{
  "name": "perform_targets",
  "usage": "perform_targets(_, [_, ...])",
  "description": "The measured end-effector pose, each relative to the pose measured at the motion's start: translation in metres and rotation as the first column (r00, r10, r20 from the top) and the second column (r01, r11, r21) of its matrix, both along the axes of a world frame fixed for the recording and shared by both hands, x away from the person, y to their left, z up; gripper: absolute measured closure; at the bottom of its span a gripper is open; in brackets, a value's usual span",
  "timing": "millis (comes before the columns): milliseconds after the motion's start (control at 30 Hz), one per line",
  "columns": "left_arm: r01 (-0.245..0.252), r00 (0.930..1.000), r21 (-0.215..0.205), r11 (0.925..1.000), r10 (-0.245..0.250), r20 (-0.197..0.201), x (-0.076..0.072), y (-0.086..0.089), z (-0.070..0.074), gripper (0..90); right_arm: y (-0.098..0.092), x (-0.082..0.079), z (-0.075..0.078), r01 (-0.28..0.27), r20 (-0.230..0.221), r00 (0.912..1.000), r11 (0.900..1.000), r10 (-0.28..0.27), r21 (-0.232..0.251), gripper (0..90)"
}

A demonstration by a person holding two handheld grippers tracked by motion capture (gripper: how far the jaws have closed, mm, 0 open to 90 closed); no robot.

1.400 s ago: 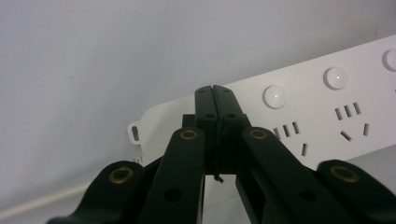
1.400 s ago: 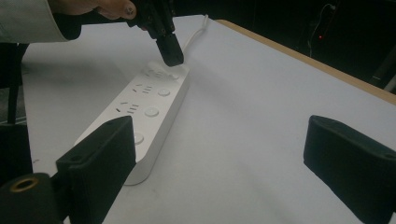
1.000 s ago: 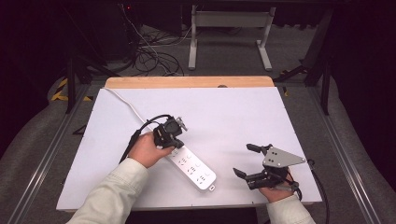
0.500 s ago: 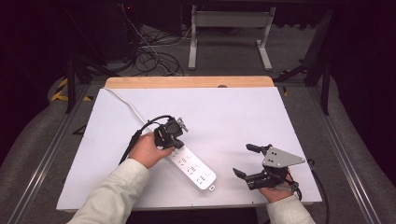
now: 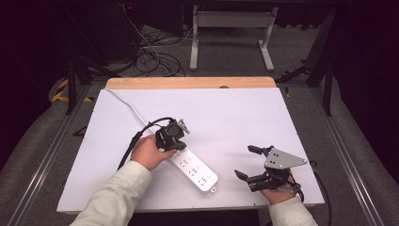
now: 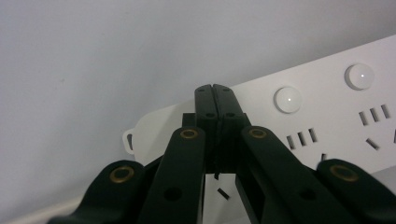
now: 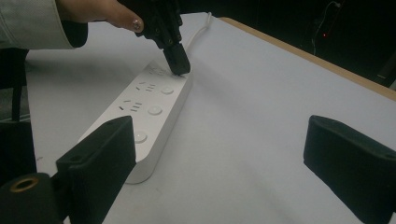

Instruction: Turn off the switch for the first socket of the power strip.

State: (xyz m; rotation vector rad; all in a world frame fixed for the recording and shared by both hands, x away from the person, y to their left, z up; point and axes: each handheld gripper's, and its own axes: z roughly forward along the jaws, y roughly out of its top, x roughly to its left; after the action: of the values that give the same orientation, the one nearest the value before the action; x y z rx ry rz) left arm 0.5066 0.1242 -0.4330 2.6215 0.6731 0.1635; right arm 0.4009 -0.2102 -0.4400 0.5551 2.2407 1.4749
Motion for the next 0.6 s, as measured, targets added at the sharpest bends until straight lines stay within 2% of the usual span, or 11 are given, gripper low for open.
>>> perform_targets(100, [-0.01, 0.9999, -0.018, 0.9998, 0.01, -0.011, 0.0007, 0.0018, -0.0008, 90.0, -0.0001, 0.0001, -0.0001, -0.001, -0.001, 1.0, 1.0, 0.001, 0.001, 9.7])
perform_targets(167, [-0.012, 0.9999, -0.022, 0.9997, 0.011, -0.004, 0.0001, 0.0017, -0.0012, 90.0, -0.0001, 0.0, -0.0001, -0.002, -0.001, 1.0, 1.0, 0.002, 0.001, 9.7])
perform_targets(233, [-0.014, 0.9997, -0.01, 0.9998, 0.014, 0.019, -0.0015, 0.0012, -0.0014, 90.0, -0.0001, 0.0, -0.0001, -0.003, -0.002, 1.0, 1.0, 0.003, 0.0, 9.7])
perform_targets(333, [-0.018, 0.9996, -0.027, 0.9995, 0.018, 0.02, -0.0018, 0.0035, -0.0023, 90.0, 0.0, -0.0001, 0.0, -0.003, -0.002, 1.0, 1.0, 0.003, 0.0, 9.7])
perform_targets(500, [-0.018, 0.9988, -0.025, 0.9995, 0.019, 0.044, -0.005, 0.0031, -0.0032, 90.0, 0.0006, 0.0001, -0.0004, -0.004, -0.003, 1.0, 1.0, 0.004, 0.0, 9.6])
perform_targets(600, [-0.024, 0.9986, -0.029, 0.9993, 0.025, 0.046, -0.0064, 0.0035, -0.0037, 90.0, 0.0006, 0.0, -0.0004, -0.004, -0.004, 1.0, 1.0, 0.004, -0.002, 9.7])
